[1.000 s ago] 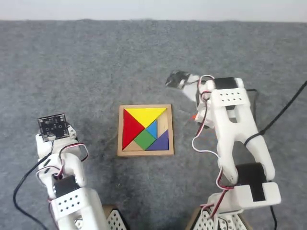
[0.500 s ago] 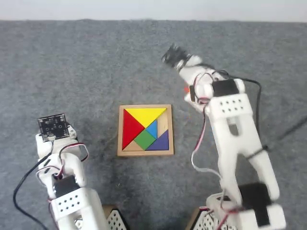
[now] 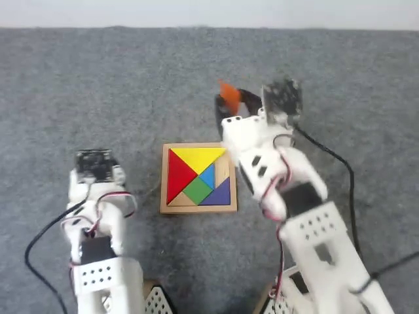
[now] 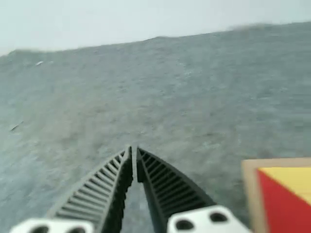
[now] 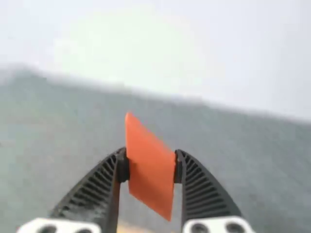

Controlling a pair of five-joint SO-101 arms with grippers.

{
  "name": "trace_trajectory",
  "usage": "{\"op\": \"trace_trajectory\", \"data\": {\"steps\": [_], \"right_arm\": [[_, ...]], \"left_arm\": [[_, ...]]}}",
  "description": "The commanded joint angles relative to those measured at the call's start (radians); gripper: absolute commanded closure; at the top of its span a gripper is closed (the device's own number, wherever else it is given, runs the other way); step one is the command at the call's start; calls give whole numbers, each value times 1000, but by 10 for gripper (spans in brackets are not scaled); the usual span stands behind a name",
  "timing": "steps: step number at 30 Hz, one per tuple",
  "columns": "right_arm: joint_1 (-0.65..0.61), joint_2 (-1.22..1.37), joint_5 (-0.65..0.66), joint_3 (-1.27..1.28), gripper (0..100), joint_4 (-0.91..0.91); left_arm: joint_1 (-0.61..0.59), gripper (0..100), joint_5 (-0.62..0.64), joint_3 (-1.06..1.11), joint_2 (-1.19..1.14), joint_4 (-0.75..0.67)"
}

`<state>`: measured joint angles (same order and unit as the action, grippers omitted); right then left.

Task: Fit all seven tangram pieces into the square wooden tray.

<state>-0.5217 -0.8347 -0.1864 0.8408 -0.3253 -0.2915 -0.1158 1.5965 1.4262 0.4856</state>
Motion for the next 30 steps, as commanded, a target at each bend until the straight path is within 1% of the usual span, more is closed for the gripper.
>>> {"op": "trace_trajectory", "data": {"steps": [1, 3, 7, 8, 10, 11, 13, 18, 21, 24, 28, 30], "right_arm": [[-91, -128, -106, 0, 962, 59], [-125, -148, -143, 3, 962, 56], [-128, -159, -276, 2, 962, 5], [-128, -160, -299, 2, 962, -10], [-128, -160, -307, 2, 977, -41], [-128, -160, -307, 2, 995, -59], [-128, -162, -307, 2, 988, -99], [-111, -223, -307, 2, 992, -145], [-110, -265, -307, 3, 992, -196], [-107, -297, -307, 3, 992, -242], [-107, -318, -307, 3, 992, -259], [-107, -325, -307, 2, 992, -271]], "left_arm": [[150, 952, 14, -111, 17, 51], [210, 909, 41, -145, 17, 52], [324, 846, 275, -220, 17, 94], [356, 832, 316, -242, 17, 114], [414, 810, 350, -278, 17, 141], [439, 804, 351, -292, 17, 149], [479, 803, 351, -309, 17, 150], [531, 802, 338, -315, 17, 158], [582, 802, 261, -343, 17, 233], [618, 802, 226, -397, 17, 333], [628, 802, 210, -420, 17, 356], [621, 804, 166, -424, 17, 347]]}}
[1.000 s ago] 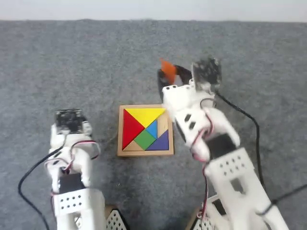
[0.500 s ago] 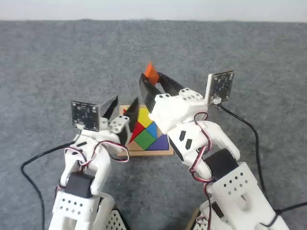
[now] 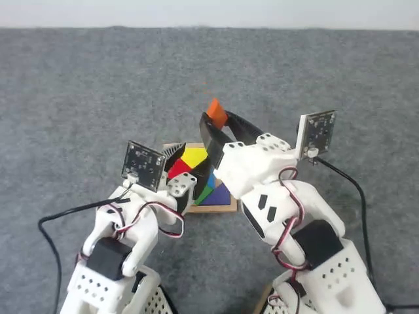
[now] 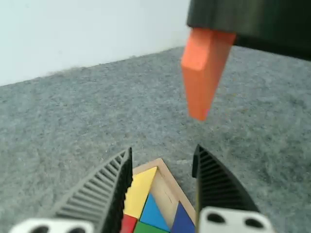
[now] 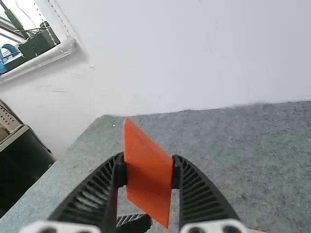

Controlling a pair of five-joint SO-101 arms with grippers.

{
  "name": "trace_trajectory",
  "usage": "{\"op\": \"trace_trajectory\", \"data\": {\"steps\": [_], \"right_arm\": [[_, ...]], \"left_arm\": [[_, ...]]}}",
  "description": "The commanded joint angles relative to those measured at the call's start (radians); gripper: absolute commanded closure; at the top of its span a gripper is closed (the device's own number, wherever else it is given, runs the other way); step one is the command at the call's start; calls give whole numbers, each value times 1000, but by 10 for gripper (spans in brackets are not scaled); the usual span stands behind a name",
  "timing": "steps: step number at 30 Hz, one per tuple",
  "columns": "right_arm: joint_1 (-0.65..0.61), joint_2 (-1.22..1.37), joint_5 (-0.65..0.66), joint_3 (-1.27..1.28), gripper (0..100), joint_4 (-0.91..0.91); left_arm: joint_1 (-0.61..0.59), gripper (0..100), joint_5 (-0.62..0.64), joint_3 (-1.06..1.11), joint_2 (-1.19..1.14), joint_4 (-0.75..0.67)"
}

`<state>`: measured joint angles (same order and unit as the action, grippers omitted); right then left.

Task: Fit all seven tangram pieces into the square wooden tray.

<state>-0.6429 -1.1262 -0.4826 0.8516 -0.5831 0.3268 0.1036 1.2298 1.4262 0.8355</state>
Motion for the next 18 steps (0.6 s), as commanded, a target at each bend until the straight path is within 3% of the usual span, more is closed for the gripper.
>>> {"op": "trace_trajectory", "data": {"steps": [1, 9, 14, 18], "right_arm": [[15, -35, -11, -9, 992, -13], [-8, -38, -2, -12, 992, -84], [-50, -128, 186, 6, 992, -202], [-50, -188, 362, 52, 992, -179]], "left_arm": [[2, 804, -66, -58, 17, -18], [2, 805, -25, -73, 17, -31], [17, 805, -21, -102, 17, -2], [117, 805, -23, -128, 17, 44]]}}
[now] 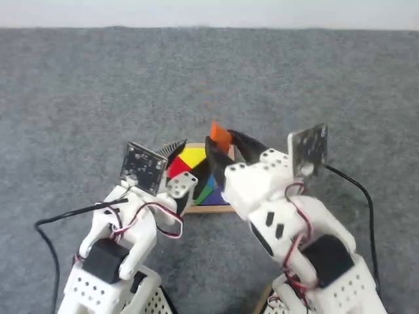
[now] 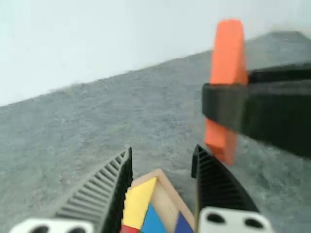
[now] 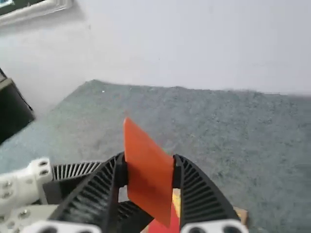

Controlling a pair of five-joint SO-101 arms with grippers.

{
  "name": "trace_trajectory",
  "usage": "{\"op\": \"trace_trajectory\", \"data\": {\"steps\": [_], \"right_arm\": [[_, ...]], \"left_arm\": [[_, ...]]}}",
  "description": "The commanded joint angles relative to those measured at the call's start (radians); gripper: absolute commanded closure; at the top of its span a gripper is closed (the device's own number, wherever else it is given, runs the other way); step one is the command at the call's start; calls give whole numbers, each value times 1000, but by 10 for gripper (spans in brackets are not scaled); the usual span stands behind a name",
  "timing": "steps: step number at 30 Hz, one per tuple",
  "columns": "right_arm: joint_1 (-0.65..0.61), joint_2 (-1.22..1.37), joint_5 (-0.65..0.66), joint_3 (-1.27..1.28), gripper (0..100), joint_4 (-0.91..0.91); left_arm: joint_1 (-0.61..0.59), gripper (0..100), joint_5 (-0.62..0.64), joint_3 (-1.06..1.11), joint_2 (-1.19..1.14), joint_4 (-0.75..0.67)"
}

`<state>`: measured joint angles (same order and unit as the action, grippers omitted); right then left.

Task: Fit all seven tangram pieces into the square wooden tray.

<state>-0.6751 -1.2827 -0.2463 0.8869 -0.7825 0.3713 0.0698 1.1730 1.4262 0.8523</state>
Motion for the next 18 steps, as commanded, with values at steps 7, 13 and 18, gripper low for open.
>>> {"op": "trace_trajectory", "data": {"steps": [7, 13, 18], "right_arm": [[-18, -91, 482, 91, 992, 88], [-56, -102, 184, 138, 992, 84], [-33, -104, -198, 146, 992, 91]], "left_arm": [[81, 805, -6, -56, 17, 63], [112, 805, -126, -77, 18, 152], [83, 801, -215, -140, 91, 279]]}}
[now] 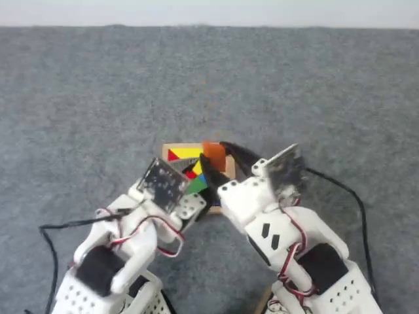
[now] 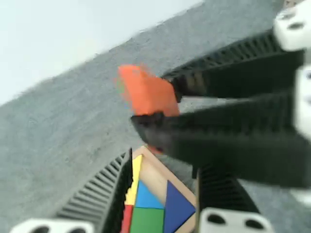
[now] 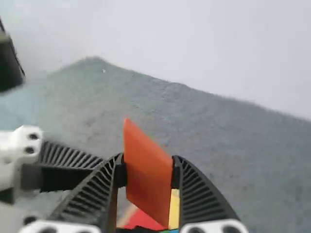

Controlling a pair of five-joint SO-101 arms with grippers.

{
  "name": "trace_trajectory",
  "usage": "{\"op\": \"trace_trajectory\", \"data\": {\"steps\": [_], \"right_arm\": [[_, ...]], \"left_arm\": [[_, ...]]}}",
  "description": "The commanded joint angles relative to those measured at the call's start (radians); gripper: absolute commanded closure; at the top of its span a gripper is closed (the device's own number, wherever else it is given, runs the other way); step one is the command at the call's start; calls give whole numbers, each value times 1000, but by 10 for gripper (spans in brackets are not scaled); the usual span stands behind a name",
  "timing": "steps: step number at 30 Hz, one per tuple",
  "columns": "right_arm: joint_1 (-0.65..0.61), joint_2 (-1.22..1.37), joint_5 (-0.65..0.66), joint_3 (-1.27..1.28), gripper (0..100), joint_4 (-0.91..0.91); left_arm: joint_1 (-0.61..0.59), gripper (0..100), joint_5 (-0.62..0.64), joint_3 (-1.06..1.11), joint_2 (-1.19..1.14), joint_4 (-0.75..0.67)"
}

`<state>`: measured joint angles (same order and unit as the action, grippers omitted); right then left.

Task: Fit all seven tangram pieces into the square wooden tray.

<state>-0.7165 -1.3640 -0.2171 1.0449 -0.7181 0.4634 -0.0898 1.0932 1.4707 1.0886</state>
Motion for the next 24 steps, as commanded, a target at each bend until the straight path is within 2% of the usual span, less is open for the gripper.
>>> {"op": "trace_trajectory", "data": {"steps": [1, 4, 6, 12, 17, 24], "right_arm": [[12, -22, -295, -12, 992, 27], [30, -22, -420, -12, 992, 19], [27, -22, -450, -9, 992, 16], [-2, -22, -446, 5, 992, 16], [-8, -27, -430, -6, 993, -15], [-142, -131, -368, -11, 993, -102]], "left_arm": [[-11, 801, -64, -58, 77, 49], [-29, 800, -69, -38, 172, 63], [-43, 800, -68, -7, 227, 58], [-69, 800, -68, 70, 336, 32], [-118, 799, -68, 119, 311, -12], [-57, 767, -68, 168, 261, -38]]}}
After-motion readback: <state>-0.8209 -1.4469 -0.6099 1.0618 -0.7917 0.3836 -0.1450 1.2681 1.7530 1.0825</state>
